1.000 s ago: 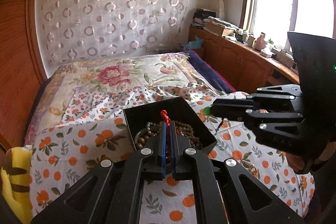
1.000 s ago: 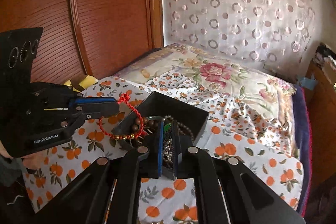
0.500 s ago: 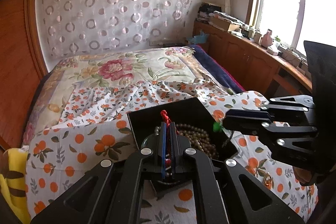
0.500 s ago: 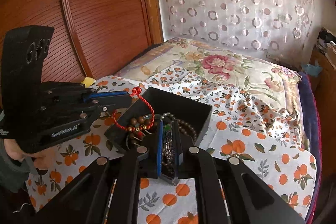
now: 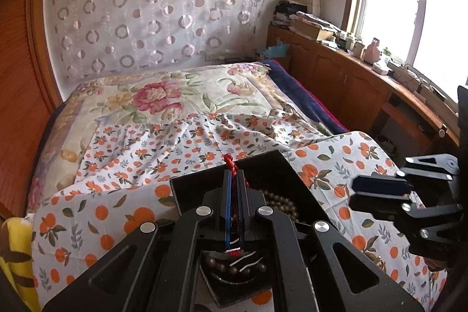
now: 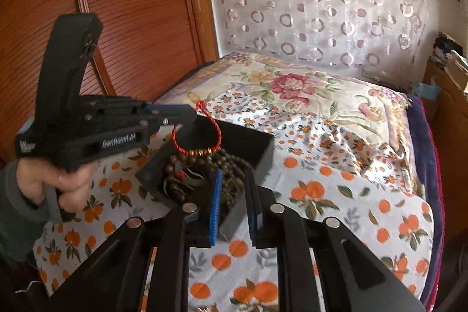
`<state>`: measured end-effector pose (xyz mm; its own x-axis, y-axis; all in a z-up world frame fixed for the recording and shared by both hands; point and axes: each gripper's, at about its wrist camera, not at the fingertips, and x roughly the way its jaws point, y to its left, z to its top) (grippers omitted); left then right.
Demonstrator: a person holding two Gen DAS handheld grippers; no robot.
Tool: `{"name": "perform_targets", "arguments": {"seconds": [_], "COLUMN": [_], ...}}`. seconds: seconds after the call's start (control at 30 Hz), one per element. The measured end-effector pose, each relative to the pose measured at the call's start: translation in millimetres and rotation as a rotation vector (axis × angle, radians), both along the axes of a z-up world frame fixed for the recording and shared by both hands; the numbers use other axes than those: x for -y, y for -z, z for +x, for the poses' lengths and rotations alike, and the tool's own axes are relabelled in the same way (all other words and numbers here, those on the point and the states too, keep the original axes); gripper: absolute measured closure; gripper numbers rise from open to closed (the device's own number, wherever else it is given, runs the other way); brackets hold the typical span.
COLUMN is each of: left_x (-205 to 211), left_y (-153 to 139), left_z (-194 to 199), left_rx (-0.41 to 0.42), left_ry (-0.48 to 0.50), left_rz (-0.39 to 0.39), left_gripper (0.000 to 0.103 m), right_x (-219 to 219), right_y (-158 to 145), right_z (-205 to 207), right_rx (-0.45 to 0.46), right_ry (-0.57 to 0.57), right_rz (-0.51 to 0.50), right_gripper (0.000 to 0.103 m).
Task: Organize jewelry
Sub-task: 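Lower both items into the black box and open both grippers, then grasp the gold ring with the right gripper while the left moves toward the small gold brooch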
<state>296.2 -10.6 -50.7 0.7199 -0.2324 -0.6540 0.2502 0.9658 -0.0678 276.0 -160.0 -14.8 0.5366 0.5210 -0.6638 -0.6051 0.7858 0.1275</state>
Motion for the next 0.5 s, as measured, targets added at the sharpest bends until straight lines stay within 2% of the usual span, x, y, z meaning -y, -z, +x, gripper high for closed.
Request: {"name": "perform_targets", "arguments": {"seconds": [0.27, 0.3, 0.37, 0.4, 0.43, 0.5], "left_x": [5, 4, 3, 3, 2, 4], "left_y": [7, 8, 9, 8, 6, 4], "left_z": [6, 5, 3, 0, -3, -12], "left_rx": [-0.015, -0.023, -0.021, -0.015, -0.006, 0.003], "left_ry": [-0.013, -0.015, -0.021, -0.022, -0.021, -0.022], "left_rz": [0.017, 0.018, 0.015, 0.017, 0.018, 0.027], "left_gripper": [0.099, 0.093, 0.075, 0.062, 0.055, 0.051], "right_x": [30, 32, 40, 42, 46, 53], "right_y": [21, 24, 29, 29, 32, 36], "right_z": [-20, -23, -30, -32, -36, -45], "right_rx": [-0.030, -0.033, -0.043, -0.046, -0.048, -0.057], "right_ry": [0.057, 0.063, 0.077, 0.083, 0.092, 0.105], "right_rz": [-0.027, -0.027, -0.019, -0.019, -0.020, -0.026], "right_gripper": [0.084, 0.084, 0.084, 0.084, 0.084, 0.084]}}
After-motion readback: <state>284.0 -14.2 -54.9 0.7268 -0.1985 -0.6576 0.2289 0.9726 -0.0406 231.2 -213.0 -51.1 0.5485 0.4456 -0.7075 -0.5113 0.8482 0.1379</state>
